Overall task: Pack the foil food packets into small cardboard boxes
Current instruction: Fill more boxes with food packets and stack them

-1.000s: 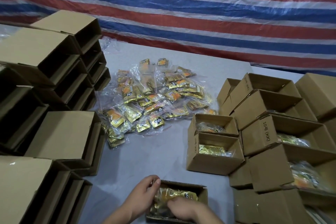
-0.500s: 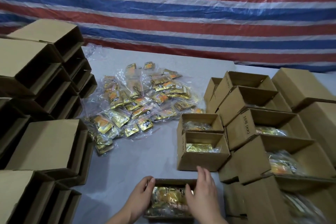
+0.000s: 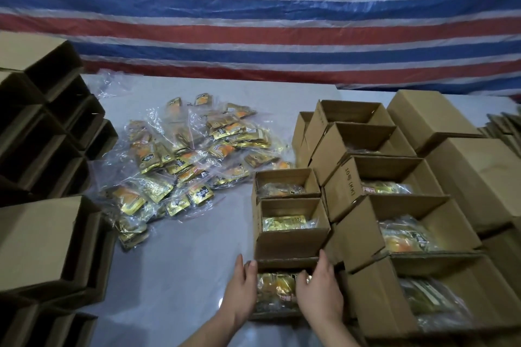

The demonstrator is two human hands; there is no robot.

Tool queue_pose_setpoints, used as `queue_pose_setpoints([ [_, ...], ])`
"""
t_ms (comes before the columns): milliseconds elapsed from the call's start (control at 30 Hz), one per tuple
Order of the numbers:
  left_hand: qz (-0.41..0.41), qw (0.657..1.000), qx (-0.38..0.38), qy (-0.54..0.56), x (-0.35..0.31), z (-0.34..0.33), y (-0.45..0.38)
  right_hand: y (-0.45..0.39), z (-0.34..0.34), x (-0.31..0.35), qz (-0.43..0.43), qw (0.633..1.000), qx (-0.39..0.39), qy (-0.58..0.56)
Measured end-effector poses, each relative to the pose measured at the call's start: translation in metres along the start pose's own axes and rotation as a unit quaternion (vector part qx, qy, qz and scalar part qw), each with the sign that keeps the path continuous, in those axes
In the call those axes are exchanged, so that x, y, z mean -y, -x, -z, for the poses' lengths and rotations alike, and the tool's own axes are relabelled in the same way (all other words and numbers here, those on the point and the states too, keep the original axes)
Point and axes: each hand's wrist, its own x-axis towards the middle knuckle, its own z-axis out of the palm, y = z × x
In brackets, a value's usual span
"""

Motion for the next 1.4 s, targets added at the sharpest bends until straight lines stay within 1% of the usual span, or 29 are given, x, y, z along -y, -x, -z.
queue_pose_setpoints([
  [267, -0.009, 1.0, -0.005, 0.026, -0.029, -0.014, -0.035, -0.044, 0.007, 0.014, -0.025, 0.998, -0.054, 0.009],
  [600, -0.028, 0.997, 0.003, 0.073, -0.047, -0.007, -0.072, -0.075, 0.003, 0.034, -0.015, 0.997, -0.073, -0.01],
  [733, -0.028, 0.997, 0.007, 0.074, -0.047, -0.009, -0.072, -0.076, 0.004, 0.035, -0.014, 0.997, -0.077, -0.019],
  [900, -0.013, 0.999, 0.014, 0.044, -0.048, -0.009, -0.071, -0.071, 0.007, 0.036, -0.006, 0.997, -0.075, -0.027],
  [1067, -0.002, 0.998, 0.014, 0.068, -0.055, -0.01, -0.069, -0.069, 0.014, 0.038, 0.012, 0.998, -0.066, -0.011],
  [1200, 0.008, 0.996, 0.031, 0.086, -0.06, -0.012, -0.063, -0.064, 0.018, 0.041, 0.009, 0.998, -0.054, 0.023],
  [1400, 0.012, 0.993, 0.042, 0.105, -0.072, -0.002, -0.053, -0.055, 0.025, 0.045, 0.015, 0.998, -0.049, 0.033],
])
